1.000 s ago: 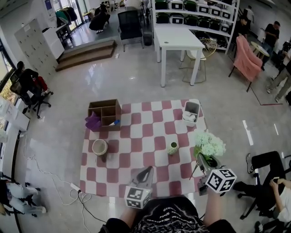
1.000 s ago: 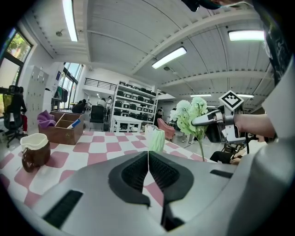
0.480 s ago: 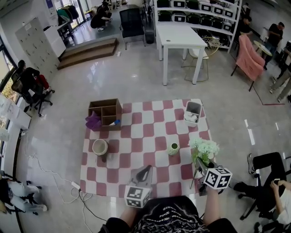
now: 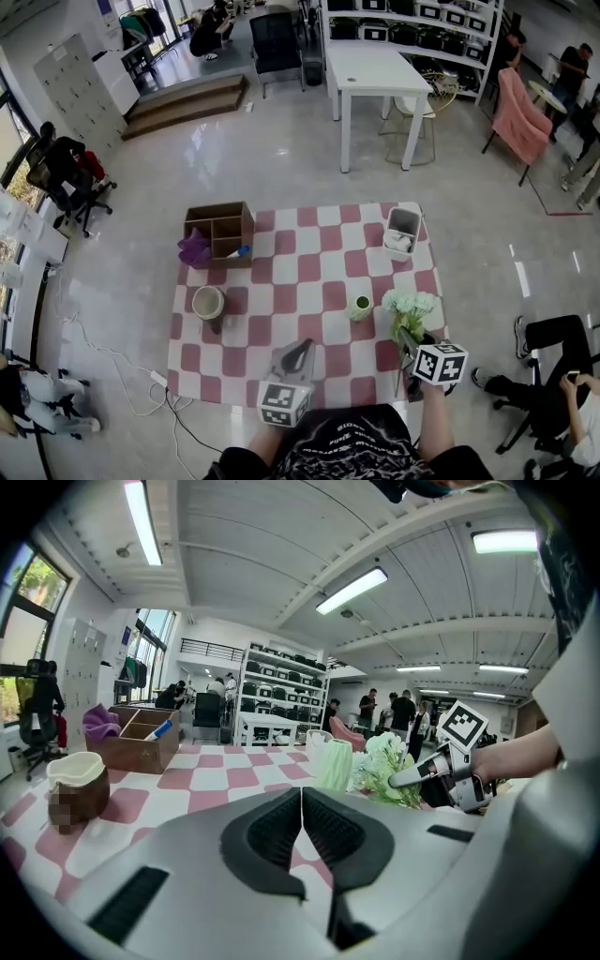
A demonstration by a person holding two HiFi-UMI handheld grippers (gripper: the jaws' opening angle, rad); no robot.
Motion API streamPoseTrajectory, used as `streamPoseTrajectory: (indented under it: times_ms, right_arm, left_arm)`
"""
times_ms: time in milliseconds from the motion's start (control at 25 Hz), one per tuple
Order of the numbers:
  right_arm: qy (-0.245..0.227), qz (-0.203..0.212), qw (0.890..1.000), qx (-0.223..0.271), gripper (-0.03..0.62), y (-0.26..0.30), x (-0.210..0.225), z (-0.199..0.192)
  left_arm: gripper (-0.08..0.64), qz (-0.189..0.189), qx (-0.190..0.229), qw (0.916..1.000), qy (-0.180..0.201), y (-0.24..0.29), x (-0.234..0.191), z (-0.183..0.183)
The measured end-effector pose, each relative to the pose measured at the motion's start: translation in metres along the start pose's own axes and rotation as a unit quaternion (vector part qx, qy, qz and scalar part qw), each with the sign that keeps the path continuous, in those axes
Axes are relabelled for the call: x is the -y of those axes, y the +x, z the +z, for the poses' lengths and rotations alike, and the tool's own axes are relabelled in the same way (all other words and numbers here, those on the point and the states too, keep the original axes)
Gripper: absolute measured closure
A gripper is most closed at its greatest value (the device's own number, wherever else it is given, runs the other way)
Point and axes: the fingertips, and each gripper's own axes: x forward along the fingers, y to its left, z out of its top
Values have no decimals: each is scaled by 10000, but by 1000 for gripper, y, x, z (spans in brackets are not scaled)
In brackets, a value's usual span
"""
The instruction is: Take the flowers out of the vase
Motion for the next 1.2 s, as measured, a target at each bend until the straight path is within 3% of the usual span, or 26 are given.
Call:
streamPoseTrajectory:
  times_ms: [400,520,760,1200]
  right_arm:
    - [-123,-81,9998,-97,438,13,-2,-9]
    - [-221,-124,9996,-142,360,14,-4,-12]
    - [-289,-122,9995,-34,264,11,-11,-11]
    - [-336,30,9993,148,230,0,-26,-7]
  left_arm:
    - [546,11,-37,10000,-12,5,-2,0]
    - [546,3,-51,10000,-22,6,-2,-3]
    - [546,-46,-50,10000,-25,8,0,-3]
    - [546,-151,-71,9999,-41,5,5,-9]
